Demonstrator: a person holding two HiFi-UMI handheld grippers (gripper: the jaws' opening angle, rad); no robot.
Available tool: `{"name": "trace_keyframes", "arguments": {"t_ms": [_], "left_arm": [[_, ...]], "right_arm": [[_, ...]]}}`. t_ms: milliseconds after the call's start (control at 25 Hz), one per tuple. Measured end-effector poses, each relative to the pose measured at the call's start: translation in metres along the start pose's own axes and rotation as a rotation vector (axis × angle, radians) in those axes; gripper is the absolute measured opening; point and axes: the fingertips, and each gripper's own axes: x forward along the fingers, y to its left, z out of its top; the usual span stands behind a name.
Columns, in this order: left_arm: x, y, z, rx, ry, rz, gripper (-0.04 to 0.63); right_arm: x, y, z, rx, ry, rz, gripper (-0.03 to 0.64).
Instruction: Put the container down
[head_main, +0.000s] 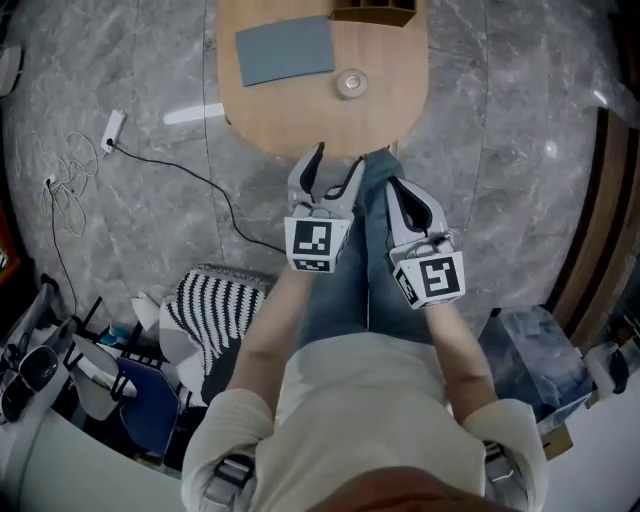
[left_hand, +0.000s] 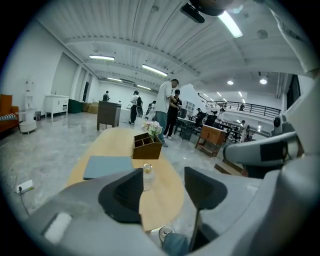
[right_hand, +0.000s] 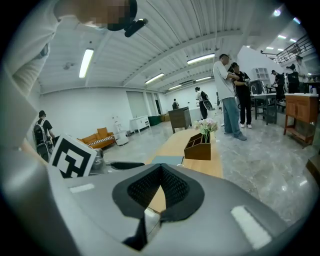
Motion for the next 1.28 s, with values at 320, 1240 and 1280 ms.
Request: {"name": "trace_keyframes", "arguments": {"t_ms": [320, 1240, 1280], "left_arm": [[-0.084, -0.028, 0.052, -0.020, -0.032, -0.014, 0.080], [-0.192, -0.069, 0.209, -0.019, -0.163, -0.062, 0.002], [-0.194, -0.067, 0.211, -0.020, -0.169, -0.060, 0.002]], "right_arm": [[-0.055, 0.027, 0.054, -0.007, -0.065, -0.012, -0.002], [-0.122, 0.095, 0.207, -0.165, -0.256, 0.111, -0.002], [-0.121, 0.095, 0.209, -0.167, -0.263, 0.110, -0.002]]}}
